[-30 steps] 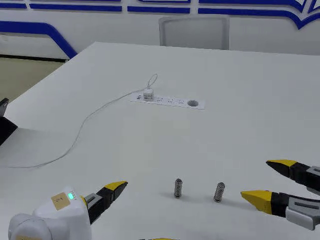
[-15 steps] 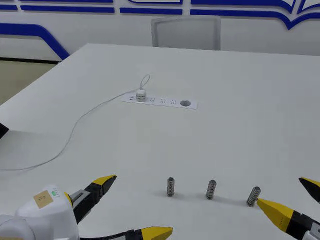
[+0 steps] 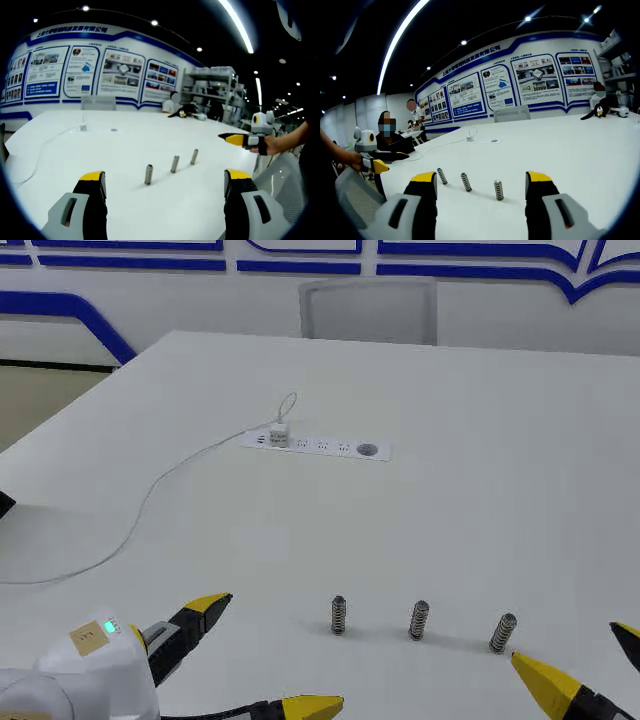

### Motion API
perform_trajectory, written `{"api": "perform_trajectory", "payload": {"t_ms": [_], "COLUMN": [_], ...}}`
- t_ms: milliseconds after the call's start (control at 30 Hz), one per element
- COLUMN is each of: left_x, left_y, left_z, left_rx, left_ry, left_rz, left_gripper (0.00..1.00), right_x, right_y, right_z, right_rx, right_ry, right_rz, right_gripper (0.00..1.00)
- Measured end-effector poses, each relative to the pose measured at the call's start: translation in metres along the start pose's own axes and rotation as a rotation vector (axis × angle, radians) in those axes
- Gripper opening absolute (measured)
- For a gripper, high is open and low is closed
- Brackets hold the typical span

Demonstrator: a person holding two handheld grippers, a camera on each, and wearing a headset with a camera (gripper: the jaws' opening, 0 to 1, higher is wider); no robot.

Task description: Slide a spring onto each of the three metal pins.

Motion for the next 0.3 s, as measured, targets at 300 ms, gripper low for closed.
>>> {"api": "perform_trajectory", "payload": {"t_ms": [300], "left_x": [0.0002], "left_y": [0.0001], "left_z": [-0.0007], "left_rx": [0.002], "left_ry": [0.007], "left_rz": [0.002], "left_gripper": [1.00], "right_x": [0.0004], "right_y": [-0.0052], "right_z": [-0.0018], "right_rx": [0.006], "right_ry": [0.004], "right_rz": [-0.010], "right_gripper": [0.72]}}
Point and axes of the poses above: the centre of the closed fingertips' face, and the gripper's own axes: x roughly forward along the fingers, y roughly to its left, z roughly out of its top, the point moved 9 cm from there along -x, roughly backward along the fingers, and after that the axes turned 11 degrees about y, right-handed, at the moved point
